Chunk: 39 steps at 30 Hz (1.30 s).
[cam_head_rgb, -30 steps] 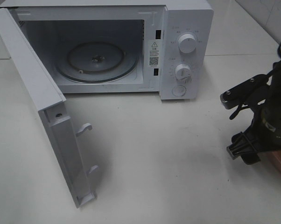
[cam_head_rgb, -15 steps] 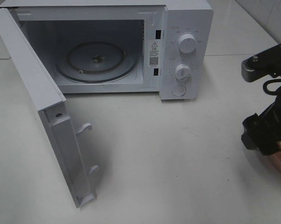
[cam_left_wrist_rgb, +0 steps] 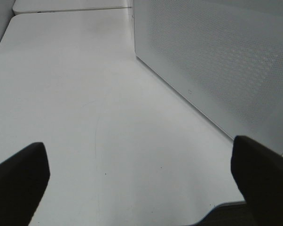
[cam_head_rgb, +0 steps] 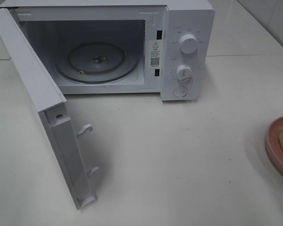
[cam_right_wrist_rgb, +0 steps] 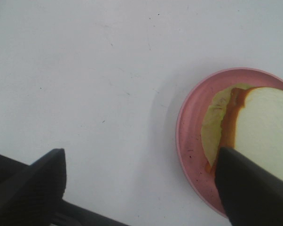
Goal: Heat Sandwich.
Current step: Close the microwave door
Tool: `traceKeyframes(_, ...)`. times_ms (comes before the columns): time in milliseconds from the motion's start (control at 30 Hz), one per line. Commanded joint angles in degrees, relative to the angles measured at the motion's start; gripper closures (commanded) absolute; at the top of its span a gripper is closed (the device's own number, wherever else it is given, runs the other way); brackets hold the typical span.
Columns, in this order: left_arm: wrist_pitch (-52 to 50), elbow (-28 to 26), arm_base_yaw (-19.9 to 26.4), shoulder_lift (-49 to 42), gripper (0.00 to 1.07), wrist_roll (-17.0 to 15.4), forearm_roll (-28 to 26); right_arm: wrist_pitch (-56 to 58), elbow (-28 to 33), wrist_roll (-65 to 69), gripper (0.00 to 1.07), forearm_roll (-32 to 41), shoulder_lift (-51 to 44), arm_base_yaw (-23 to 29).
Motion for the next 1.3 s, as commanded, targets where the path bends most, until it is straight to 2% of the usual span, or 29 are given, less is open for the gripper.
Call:
traceKeyframes(33,-0.63,-0.06,-0.06,-0.29,0.09,-0.34,-0.11,4.35,0.0,-0.92,0.3,0.86,-4.87,0.06)
traceKeyframes(333,-0.63,-0.06,-0.06,-0.29,0.09,-0.34,-0.11,12.26,0.06,-0.8,0.31,1.2,-15.18,0.06)
traceKeyframes(700,-0.63,-0.06,-0.06,-0.29,0.09,-0.34,-0.11,14.78,0.06,0.57,0.31,1.09,-25.78,-1.26)
traceKeyframes(933,-0.63,-0.06,-0.06,-0.29,0.09,-0.34,-0.11,13.81,0.06,-1.2,0.31,1.09,-32.66,-11.17)
traceKeyframes(1200,-0.63,-0.06,-0.06,-0.29,0.09,-0.34,-0.11,13.01,0.63,-0.74,0.31,1.49,-38.73,-16.21)
traceKeyframes(1300,-0.63,-0.06,-0.06,-0.29,0.09,-0.34,-0.11,12.15,3.61,-0.86,0.31,3.38,-41.83,-18.28)
